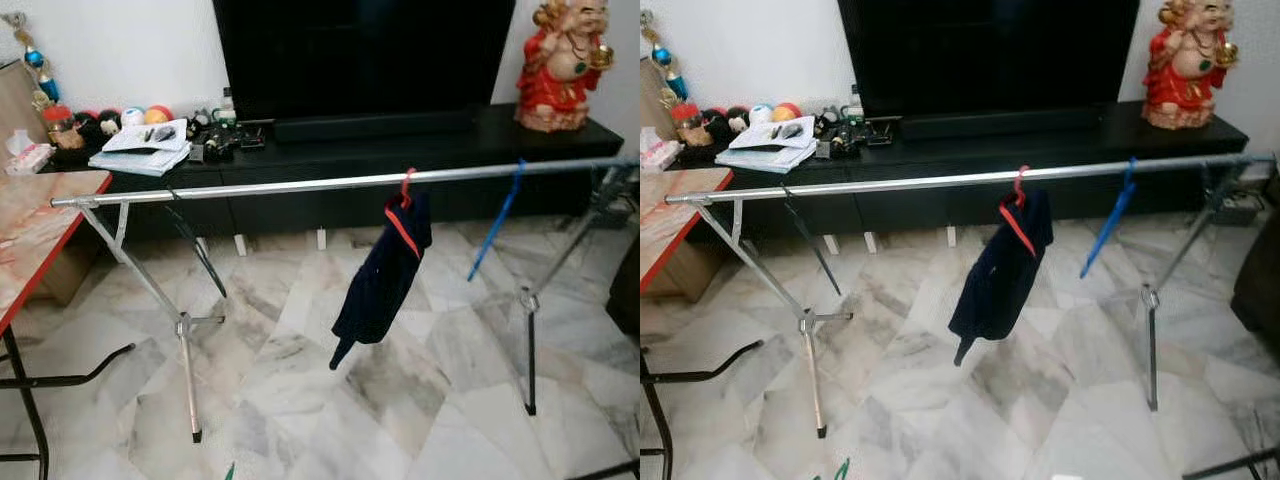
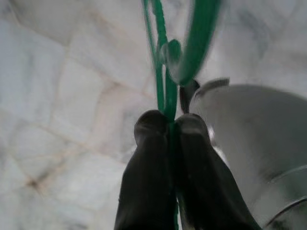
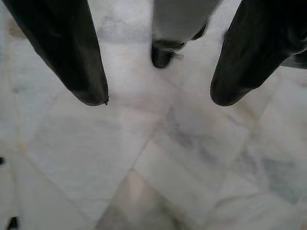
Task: Hang hanger
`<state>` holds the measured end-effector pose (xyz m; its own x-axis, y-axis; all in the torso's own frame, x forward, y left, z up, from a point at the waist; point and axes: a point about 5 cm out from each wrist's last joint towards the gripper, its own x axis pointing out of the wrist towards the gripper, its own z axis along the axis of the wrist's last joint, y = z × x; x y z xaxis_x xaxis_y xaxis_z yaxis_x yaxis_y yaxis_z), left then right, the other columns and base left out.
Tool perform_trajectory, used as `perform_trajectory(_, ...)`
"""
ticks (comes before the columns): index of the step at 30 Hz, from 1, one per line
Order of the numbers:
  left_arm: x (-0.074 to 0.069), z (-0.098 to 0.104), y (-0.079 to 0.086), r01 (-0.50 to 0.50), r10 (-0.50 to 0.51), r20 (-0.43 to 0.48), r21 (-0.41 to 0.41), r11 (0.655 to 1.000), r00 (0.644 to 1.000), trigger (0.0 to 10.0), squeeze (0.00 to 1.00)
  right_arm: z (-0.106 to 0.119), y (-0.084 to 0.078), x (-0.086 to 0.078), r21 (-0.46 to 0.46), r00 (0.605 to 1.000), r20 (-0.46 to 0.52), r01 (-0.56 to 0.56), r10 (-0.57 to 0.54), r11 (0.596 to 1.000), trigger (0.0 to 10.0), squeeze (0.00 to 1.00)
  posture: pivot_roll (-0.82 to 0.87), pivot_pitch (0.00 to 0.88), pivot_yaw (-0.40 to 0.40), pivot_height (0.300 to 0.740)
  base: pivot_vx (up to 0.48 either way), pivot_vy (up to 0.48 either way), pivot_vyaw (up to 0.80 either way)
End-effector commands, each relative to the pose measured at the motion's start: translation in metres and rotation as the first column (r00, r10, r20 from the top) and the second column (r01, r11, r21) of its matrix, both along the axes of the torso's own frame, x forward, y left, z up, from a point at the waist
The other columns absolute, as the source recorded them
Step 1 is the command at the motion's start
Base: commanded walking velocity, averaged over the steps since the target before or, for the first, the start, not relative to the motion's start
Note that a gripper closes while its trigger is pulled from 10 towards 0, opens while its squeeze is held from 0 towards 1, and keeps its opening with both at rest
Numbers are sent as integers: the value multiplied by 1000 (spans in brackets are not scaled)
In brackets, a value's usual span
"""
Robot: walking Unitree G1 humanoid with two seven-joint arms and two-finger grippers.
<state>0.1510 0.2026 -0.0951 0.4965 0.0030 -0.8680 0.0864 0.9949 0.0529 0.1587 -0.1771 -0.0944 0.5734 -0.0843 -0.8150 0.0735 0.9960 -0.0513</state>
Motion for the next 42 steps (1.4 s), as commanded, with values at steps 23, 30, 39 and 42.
perform_trajectory(23, -13, -5, -1, -5, 4, -54, -8, 1000, 999, 10000, 0, -2, -10, -6, -9, 999, -40, 0, -1, 1000, 10000, 0, 68, 54, 49, 740, 351, 0, -243)
perform_trajectory(30, -12, -5, 0, 6, -6, -46, 0, 1000, 999, 10000, 0, -3, 4, -7, -1, 999, -35, -2, 2, 1000, 10000, 0, 70, 58, 49, 740, 297, 0, -208)
perform_trajectory(39, -4, 0, -2, 68, -69, 46, 25, 997, 997, 10000, 0, -6, -7, -17, -11, 999, -43, 4, -5, 1000, 10000, 0, 70, 60, 47, 740, 0, 0, 0)
perform_trajectory(42, -1, 1, -3, 83, -85, 73, 27, 996, 994, 10000, 0, -6, -17, -21, -18, 999, -45, 11, -12, 1000, 10000, 0, 70, 60, 48, 740, 0, 0, 0)
